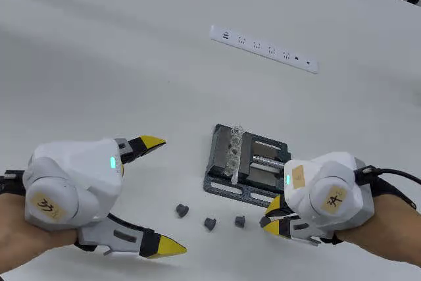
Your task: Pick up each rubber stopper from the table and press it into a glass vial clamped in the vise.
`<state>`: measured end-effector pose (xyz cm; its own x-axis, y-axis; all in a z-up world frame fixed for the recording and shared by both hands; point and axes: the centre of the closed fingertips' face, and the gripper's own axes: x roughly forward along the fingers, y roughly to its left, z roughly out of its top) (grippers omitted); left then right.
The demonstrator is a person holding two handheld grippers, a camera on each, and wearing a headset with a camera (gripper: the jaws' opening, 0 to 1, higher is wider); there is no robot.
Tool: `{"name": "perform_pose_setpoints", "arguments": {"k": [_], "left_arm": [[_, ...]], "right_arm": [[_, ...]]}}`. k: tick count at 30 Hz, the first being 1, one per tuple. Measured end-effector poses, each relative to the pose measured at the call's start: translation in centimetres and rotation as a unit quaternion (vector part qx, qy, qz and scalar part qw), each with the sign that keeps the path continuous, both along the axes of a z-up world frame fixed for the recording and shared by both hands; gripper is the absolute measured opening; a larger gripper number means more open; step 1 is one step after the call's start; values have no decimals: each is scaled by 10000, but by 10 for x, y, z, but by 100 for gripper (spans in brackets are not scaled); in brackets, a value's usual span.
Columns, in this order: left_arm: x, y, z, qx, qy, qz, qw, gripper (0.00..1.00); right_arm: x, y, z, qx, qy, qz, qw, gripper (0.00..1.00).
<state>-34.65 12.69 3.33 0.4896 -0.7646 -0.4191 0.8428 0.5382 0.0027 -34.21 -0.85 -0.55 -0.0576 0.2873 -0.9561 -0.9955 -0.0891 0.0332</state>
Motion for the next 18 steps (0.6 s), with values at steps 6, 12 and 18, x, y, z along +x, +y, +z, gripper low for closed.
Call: {"name": "perform_pose_setpoints", "arguments": {"k": [6,12,18], "left_arm": [[0,0,0,-9,-5,1,10000,95],[0,-1,0,-15,-10,-6,10000,95],[1,-1,-1,-16,-12,-3,10000,95]], "right_arm": [[14,13,26,240,3,-148,9996,5],[37,29,48,424,-139,-173,9989,5],[60,42,60,486,-306,-87,9983,5]]}}
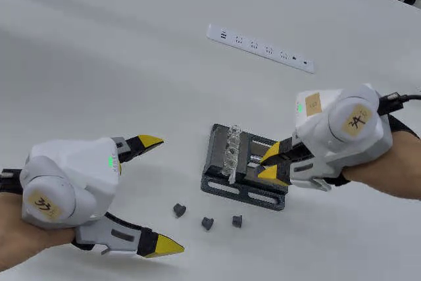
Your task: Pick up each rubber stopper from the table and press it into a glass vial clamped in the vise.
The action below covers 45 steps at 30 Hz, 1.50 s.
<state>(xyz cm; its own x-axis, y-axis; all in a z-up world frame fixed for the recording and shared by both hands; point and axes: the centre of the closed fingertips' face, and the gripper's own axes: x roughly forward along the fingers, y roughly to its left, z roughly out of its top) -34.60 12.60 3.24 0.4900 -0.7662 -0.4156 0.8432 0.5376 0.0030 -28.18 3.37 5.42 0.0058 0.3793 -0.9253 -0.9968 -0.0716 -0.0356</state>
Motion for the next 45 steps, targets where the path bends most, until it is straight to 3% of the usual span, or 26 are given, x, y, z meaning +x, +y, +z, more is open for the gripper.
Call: {"name": "perform_pose_setpoints", "arguments": {"k": [12,20,31,45], "left_arm": [[2,2,-4,-32,33,44,10000,95],[3,3,-4,-73,31,99,9999,95],[5,7,-5,-112,48,165,9998,95],[6,7,-8,-148,73,170,9997,94]], "right_arm": [[33,21,9,71,-56,-68,9999,5],[53,32,0,86,-32,-112,9999,5],[63,39,-6,49,52,-152,9999,5],[64,38,-16,-56,119,-123,9998,5]]}}
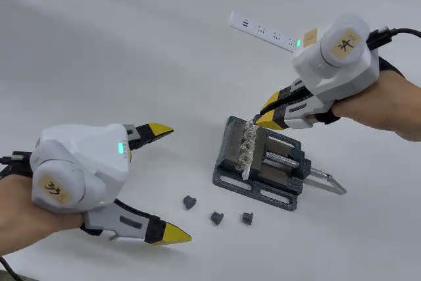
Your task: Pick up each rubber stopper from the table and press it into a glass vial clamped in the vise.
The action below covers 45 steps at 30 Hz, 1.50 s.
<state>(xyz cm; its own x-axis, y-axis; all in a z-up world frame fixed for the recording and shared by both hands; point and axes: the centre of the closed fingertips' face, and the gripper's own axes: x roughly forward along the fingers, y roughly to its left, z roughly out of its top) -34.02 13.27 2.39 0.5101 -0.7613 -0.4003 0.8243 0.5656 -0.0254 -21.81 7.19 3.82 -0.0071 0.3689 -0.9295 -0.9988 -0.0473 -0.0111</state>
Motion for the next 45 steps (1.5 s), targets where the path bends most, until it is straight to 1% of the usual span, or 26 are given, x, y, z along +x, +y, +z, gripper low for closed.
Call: {"name": "perform_pose_setpoints", "arguments": {"k": [7,13,34,39,45], "left_arm": [[1,0,-1,9,16,-4,10000,94],[2,0,-2,4,23,-4,10000,94],[1,-1,-4,-31,57,-2,10000,94],[1,-2,-3,-35,56,3,10000,93],[1,-3,-2,-49,64,0,10000,93]], "right_arm": [[4,-1,-4,-36,10,-2,10000,5],[5,0,-4,-28,17,-12,10000,5],[5,-2,-8,-139,-4,68,9999,5],[5,-2,-7,-144,21,34,9999,5],[5,-1,-8,-213,24,1,9998,5]]}}
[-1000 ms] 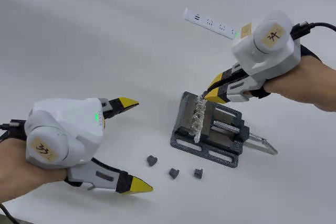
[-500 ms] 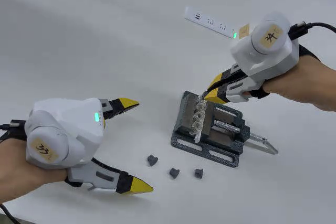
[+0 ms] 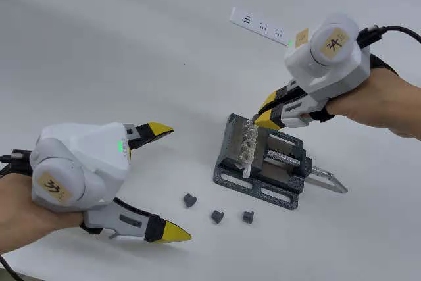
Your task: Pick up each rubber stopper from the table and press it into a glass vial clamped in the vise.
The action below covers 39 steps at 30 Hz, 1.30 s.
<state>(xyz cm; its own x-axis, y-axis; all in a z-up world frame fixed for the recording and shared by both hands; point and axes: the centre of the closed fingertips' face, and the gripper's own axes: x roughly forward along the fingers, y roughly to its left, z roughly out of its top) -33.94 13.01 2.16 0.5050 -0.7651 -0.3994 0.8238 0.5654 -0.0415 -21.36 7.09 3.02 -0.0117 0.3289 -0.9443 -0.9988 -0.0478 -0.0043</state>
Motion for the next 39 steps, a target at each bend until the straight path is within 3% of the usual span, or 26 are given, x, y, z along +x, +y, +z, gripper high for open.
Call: {"name": "perform_pose_setpoints", "arguments": {"k": [18,39], "left_arm": [[2,0,0,-9,-7,-5,10000,93],[2,3,1,0,-2,5,10000,93]], "right_arm": [[-1,1,-3,-124,33,52,9999,3],[0,3,-1,-41,5,159,9999,7]]}}
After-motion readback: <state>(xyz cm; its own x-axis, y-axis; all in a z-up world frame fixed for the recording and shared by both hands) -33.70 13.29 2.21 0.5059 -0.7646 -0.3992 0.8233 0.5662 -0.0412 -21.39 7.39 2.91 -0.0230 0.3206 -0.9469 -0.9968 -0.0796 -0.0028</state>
